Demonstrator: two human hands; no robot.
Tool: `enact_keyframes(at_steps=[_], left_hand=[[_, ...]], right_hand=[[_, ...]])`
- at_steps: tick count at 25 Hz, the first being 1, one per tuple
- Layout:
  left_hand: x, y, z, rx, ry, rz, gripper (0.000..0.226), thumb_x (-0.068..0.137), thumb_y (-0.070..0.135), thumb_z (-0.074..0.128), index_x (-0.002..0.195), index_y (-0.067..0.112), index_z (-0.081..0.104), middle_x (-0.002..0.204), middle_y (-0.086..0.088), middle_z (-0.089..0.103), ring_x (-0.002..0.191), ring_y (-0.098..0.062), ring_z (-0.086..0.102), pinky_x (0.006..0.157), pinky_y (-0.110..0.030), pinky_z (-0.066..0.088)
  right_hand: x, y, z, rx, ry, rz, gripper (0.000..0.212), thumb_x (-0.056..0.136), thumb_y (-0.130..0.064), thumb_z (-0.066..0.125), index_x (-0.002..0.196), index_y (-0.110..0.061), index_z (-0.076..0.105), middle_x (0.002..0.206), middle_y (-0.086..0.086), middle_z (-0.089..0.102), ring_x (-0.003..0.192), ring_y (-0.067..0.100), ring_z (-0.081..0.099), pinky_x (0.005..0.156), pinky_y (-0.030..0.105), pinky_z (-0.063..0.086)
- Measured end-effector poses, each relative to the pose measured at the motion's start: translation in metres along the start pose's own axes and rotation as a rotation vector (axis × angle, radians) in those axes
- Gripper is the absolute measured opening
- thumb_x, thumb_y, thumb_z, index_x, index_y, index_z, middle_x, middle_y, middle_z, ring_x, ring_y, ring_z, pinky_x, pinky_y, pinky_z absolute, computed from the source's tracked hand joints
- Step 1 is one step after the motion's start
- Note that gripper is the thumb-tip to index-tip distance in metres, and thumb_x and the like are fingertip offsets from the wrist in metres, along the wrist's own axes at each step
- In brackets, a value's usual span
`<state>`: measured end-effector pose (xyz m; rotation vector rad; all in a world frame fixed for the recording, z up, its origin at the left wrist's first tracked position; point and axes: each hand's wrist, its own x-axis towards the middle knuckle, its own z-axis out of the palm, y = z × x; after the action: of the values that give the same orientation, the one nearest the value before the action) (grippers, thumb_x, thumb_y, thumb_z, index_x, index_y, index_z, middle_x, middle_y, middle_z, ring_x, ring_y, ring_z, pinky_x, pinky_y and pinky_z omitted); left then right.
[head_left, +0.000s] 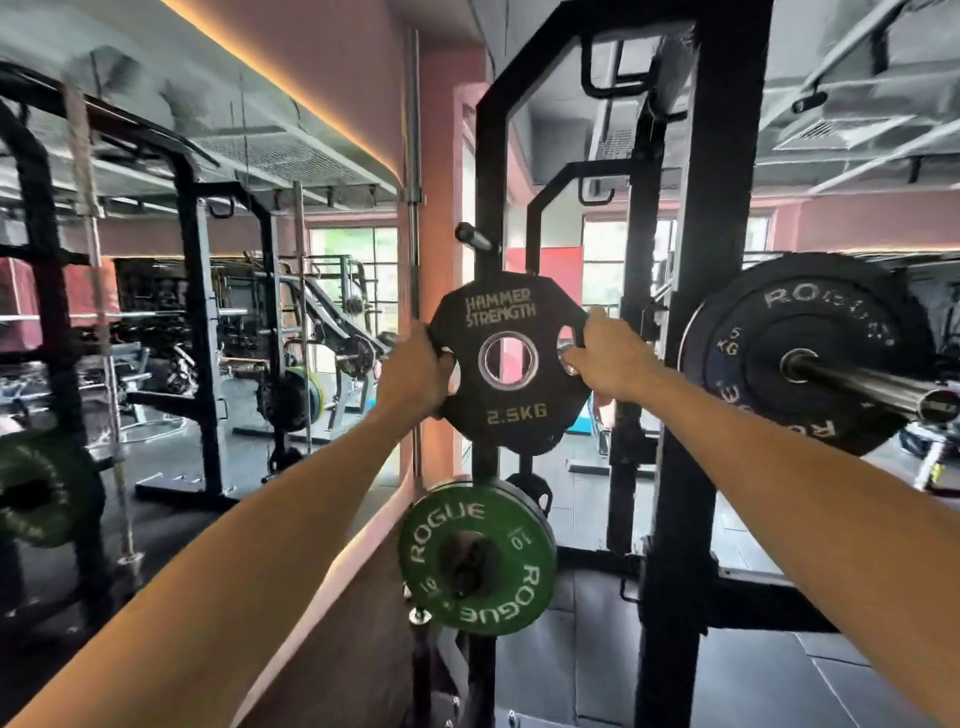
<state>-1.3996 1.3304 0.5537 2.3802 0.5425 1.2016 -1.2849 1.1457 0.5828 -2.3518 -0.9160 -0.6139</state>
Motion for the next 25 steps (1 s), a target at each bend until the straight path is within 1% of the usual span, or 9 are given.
enact_keyframes(at_steps=[2,5,8,10,13,16,18,21,25], left_hand=[[0.020,-0.023,-0.003,0.003,0.015,-0.003,0.030,0.094,0.019,0.052,0.117,0.000,0.046,0.105,-0.021,0.062,0.095,-0.040,0.061,0.070,-0.038,0.042],[0.053,-0.050,0.001,0.019,0.019,0.017,0.029,0.096,0.019,0.051,0.118,0.001,0.047,0.103,-0.018,0.062,0.087,-0.033,0.059,0.068,-0.033,0.038],[0.092,-0.075,0.011,0.024,0.042,0.046,0.028,0.097,0.018,0.050,0.119,0.001,0.047,0.099,-0.012,0.060,0.092,-0.033,0.061,0.069,-0.031,0.038],[0.121,-0.088,0.016,0.037,0.049,0.076,0.029,0.097,0.019,0.050,0.119,0.001,0.047,0.097,-0.013,0.059,0.094,-0.035,0.062,0.070,-0.033,0.040],[0.165,-0.099,0.021,0.021,0.071,0.120,0.029,0.097,0.019,0.050,0.119,0.001,0.048,0.089,-0.009,0.054,0.086,-0.030,0.060,0.069,-0.031,0.039],[0.218,-0.106,0.028,0.010,0.081,0.139,0.029,0.095,0.021,0.051,0.117,0.002,0.048,0.090,-0.009,0.053,0.088,-0.032,0.059,0.070,-0.033,0.038],[0.256,-0.108,0.035,0.013,0.091,0.160,0.028,0.094,0.022,0.052,0.113,0.002,0.048,0.088,-0.010,0.052,0.088,-0.033,0.057,0.069,-0.034,0.036],[0.304,-0.109,0.044,-0.010,0.117,0.208,0.025,0.093,0.022,0.052,0.109,0.003,0.049,0.087,-0.010,0.052,0.081,-0.030,0.054,0.069,-0.034,0.038],[0.364,-0.112,0.063,-0.018,0.146,0.285,0.019,0.094,0.022,0.052,0.100,0.005,0.046,0.086,-0.010,0.050,0.078,-0.027,0.049,0.067,-0.033,0.034]], right_hand=[[0.018,-0.017,0.013,-0.022,0.007,-0.014,0.031,0.094,-0.027,0.054,0.113,-0.005,0.043,0.098,0.011,0.058,0.084,0.029,0.060,0.073,0.040,0.052],[0.051,-0.027,0.041,-0.017,0.021,-0.012,0.026,0.093,-0.026,0.054,0.105,-0.008,0.041,0.094,0.011,0.058,0.081,0.028,0.060,0.065,0.035,0.047],[0.090,-0.032,0.073,-0.016,0.066,-0.025,0.025,0.092,-0.030,0.053,0.104,-0.011,0.042,0.093,0.010,0.060,0.078,0.027,0.062,0.073,0.042,0.056],[0.118,-0.035,0.090,-0.002,0.088,-0.015,0.026,0.092,-0.031,0.054,0.104,-0.011,0.043,0.091,0.009,0.059,0.076,0.027,0.063,0.075,0.044,0.057],[0.160,-0.040,0.097,0.019,0.122,-0.017,0.026,0.090,-0.028,0.057,0.101,-0.008,0.044,0.090,0.011,0.059,0.079,0.029,0.062,0.074,0.042,0.055],[0.203,-0.048,0.095,0.022,0.142,-0.022,0.024,0.090,-0.024,0.057,0.096,-0.005,0.044,0.090,0.012,0.057,0.082,0.032,0.060,0.074,0.039,0.052],[0.231,-0.048,0.095,0.011,0.170,-0.008,0.021,0.090,-0.020,0.056,0.093,-0.003,0.044,0.090,0.015,0.058,0.080,0.034,0.060,0.066,0.035,0.049],[0.272,-0.046,0.094,0.018,0.175,0.005,0.019,0.088,-0.017,0.053,0.087,0.002,0.052,0.074,0.021,0.066,0.061,0.031,0.066,0.044,0.024,0.039],[0.330,-0.044,0.095,-0.016,0.200,0.000,0.020,0.085,-0.016,0.054,0.078,0.003,0.056,0.067,0.023,0.066,0.055,0.030,0.065,0.042,0.022,0.035]])
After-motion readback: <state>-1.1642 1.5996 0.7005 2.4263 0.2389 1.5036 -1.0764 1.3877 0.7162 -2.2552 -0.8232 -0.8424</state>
